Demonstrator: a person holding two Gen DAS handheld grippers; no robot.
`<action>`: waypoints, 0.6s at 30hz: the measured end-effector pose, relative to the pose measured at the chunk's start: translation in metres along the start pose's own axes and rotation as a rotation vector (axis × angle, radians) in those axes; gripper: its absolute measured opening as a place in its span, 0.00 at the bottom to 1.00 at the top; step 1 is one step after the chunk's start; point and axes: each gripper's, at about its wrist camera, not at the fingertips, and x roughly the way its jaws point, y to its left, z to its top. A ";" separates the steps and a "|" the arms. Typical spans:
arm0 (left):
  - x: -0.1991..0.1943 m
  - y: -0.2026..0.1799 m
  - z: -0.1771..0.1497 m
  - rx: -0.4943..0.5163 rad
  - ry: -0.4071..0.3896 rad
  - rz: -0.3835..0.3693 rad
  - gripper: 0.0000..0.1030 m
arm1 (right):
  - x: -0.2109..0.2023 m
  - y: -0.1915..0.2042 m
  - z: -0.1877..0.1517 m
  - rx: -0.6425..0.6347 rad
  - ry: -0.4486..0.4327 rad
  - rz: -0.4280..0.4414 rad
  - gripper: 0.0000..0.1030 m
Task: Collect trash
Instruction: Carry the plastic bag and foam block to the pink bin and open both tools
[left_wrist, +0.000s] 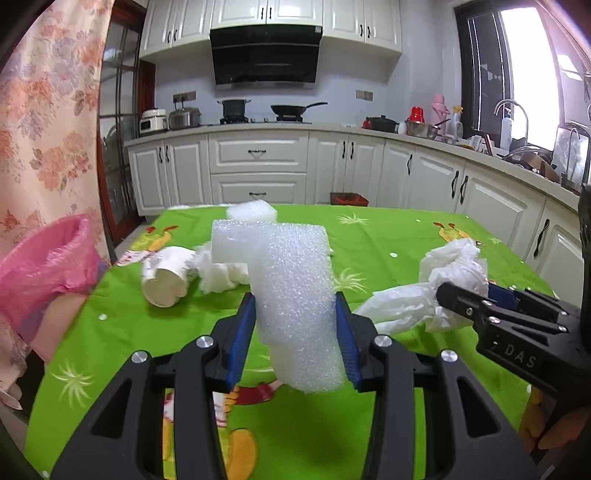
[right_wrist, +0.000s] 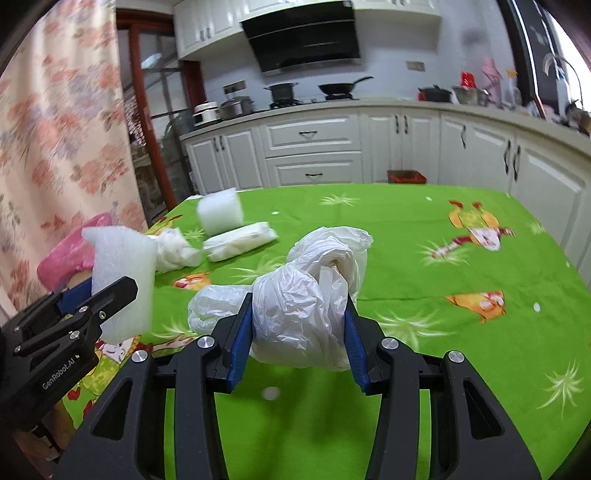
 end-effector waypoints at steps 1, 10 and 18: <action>-0.003 0.003 -0.001 -0.003 -0.004 0.003 0.40 | -0.001 0.005 0.001 -0.013 -0.005 -0.001 0.43; -0.029 0.040 -0.008 -0.023 -0.047 0.055 0.40 | -0.001 0.054 0.005 -0.133 -0.007 0.027 0.43; -0.051 0.078 -0.011 -0.035 -0.073 0.110 0.41 | 0.002 0.101 0.011 -0.219 -0.013 0.088 0.43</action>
